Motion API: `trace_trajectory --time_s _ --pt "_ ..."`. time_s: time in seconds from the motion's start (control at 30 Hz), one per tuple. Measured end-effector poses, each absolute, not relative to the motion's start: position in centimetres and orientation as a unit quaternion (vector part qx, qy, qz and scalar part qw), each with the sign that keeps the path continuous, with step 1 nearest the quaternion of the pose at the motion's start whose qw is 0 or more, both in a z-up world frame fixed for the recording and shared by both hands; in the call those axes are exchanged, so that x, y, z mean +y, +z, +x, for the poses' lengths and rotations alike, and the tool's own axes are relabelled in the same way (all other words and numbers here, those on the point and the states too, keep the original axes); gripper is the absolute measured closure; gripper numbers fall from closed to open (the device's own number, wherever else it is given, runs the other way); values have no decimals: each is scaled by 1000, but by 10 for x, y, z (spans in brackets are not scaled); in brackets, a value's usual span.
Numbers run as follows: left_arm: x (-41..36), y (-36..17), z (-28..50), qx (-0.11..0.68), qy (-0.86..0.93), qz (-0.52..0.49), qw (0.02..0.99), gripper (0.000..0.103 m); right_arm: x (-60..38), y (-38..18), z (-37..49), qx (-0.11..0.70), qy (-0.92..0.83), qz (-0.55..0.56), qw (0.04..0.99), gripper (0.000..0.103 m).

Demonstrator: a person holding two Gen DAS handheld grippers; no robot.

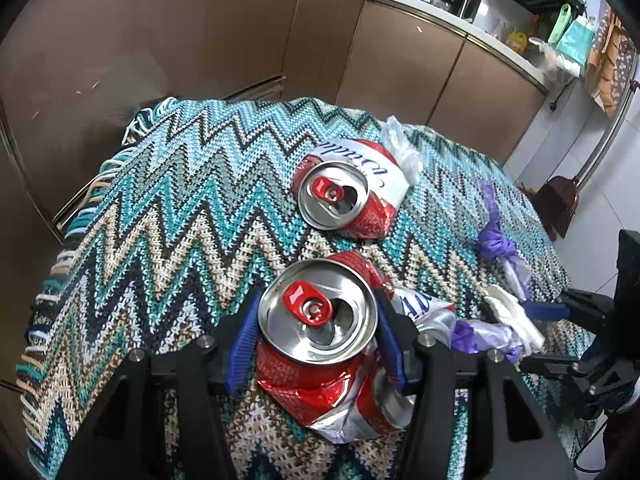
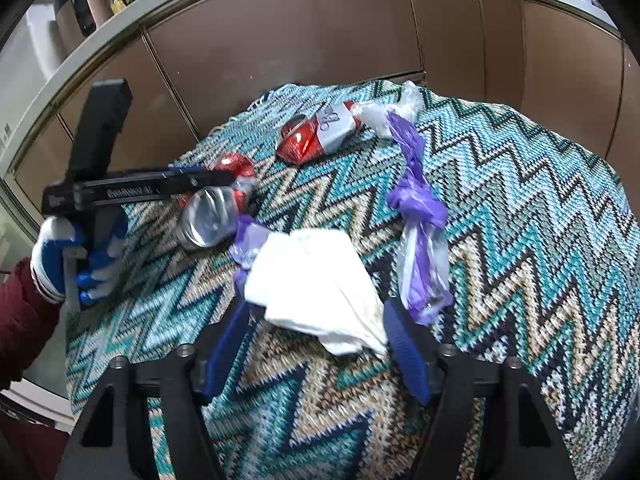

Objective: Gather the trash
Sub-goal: 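Grasp the crushed red can with the left tool while the right tool grasps white tissue, then carry the can and tissue over the bin and open both tools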

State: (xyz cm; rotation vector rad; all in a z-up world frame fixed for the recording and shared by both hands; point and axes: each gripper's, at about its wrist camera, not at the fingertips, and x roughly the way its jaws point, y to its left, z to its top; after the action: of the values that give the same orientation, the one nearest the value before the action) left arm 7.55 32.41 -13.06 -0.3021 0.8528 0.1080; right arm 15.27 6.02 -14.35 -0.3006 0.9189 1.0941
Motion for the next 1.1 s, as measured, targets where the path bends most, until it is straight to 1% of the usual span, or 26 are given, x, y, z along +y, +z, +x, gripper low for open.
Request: trace_trajectory --time_s 0.07,0.1,0.2,0.27,0.3,0.37,0.63,0.87,1.1 --pt "323 -127 70 407 53 -149 900 52 60 -142 153 414 500 -139 747 56" --pt "322 -125 68 405 53 -149 901 52 59 -142 154 413 499 -139 749 59" --pt "322 -120 64 399 54 -147 904 52 59 -142 155 407 493 -152 754 71" --pt "322 -118 60 395 56 -149 905 52 59 -142 155 401 489 -157 759 93" --pt "322 -117 58 393 58 -150 906 52 60 -142 154 397 486 -160 762 96" --pt "322 -113 54 389 61 -149 907 52 59 -141 153 393 482 -158 767 99" --pt "320 -85 32 360 70 -147 918 52 37 -110 131 364 481 -136 786 99" --pt "296 -51 5 331 60 -135 932 52 -1 -75 93 333 477 -115 805 99" --pt "258 -22 -14 313 36 -112 942 52 -56 -54 59 311 453 -90 831 99"
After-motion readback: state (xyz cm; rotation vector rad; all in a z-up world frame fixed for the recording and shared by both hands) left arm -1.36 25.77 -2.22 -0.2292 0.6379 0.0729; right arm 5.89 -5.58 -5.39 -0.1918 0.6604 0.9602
